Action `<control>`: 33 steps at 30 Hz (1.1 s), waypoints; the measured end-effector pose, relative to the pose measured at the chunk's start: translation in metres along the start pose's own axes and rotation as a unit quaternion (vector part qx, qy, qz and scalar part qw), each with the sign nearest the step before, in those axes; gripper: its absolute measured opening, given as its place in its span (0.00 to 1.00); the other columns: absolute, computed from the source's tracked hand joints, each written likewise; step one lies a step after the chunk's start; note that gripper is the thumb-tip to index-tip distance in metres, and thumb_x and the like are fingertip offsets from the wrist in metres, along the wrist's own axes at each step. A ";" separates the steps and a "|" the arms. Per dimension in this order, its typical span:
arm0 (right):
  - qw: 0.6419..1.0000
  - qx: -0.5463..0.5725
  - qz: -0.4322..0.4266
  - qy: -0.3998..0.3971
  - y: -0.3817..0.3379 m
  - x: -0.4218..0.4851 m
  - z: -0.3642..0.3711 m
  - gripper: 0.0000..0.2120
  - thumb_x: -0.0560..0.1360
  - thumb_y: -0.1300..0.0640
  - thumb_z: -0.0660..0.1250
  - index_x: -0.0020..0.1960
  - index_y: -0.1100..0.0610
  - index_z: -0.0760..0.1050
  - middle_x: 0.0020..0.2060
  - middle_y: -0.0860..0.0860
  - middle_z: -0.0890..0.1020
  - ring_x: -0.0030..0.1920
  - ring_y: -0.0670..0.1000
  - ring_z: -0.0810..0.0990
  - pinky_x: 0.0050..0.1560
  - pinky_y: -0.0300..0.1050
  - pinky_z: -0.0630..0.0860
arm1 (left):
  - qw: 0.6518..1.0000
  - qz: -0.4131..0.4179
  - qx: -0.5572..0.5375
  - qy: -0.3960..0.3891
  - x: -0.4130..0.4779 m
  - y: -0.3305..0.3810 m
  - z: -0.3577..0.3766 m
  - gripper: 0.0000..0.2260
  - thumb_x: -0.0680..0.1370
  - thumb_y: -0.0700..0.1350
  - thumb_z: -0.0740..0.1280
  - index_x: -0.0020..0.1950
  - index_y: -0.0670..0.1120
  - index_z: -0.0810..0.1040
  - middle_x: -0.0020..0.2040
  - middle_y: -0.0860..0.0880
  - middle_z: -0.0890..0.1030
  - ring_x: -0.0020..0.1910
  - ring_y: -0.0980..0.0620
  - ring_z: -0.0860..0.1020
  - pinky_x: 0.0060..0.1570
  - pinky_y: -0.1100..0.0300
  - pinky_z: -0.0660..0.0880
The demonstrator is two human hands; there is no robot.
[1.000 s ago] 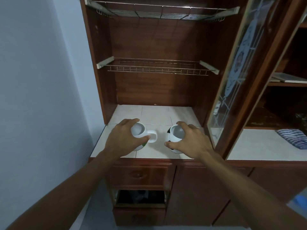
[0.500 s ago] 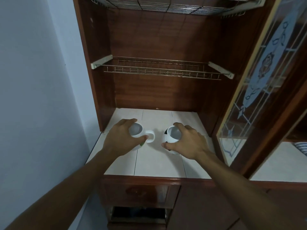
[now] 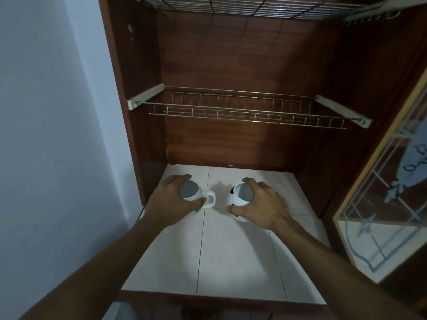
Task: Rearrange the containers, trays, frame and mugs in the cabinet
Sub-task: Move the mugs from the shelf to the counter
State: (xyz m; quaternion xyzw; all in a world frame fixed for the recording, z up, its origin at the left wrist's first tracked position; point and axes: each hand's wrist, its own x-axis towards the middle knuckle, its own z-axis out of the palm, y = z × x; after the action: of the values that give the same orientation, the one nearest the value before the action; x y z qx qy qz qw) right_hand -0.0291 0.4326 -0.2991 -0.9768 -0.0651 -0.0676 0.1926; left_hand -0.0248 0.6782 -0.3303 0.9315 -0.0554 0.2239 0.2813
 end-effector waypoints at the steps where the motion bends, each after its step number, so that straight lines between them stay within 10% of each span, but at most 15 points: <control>1: 1.000 -0.001 0.001 0.001 -0.002 0.007 0.003 0.41 0.65 0.31 0.71 0.72 0.44 0.63 0.64 0.49 0.76 0.59 0.54 0.77 0.53 0.46 0.73 | 1.000 0.001 0.000 0.000 0.008 -0.006 0.002 0.40 0.62 0.71 0.67 0.65 0.47 0.76 0.62 0.50 0.79 0.58 0.49 0.78 0.59 0.49 0.77; 33: 0.996 0.016 0.051 -0.077 0.023 0.176 0.090 0.43 0.64 0.31 0.72 0.72 0.44 0.60 0.64 0.48 0.74 0.60 0.54 0.77 0.56 0.48 0.76 | 1.000 -0.008 -0.002 0.016 0.131 -0.103 0.120 0.35 0.60 0.63 0.76 0.61 0.45 0.78 0.58 0.48 0.80 0.54 0.49 0.79 0.55 0.58 0.74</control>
State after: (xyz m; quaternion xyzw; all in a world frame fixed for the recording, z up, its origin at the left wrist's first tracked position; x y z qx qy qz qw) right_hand 0.1567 0.4644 -0.3622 -0.9780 -0.0310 0.0186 0.2054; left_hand 0.1622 0.7014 -0.4124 0.9277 -0.0435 0.2361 0.2860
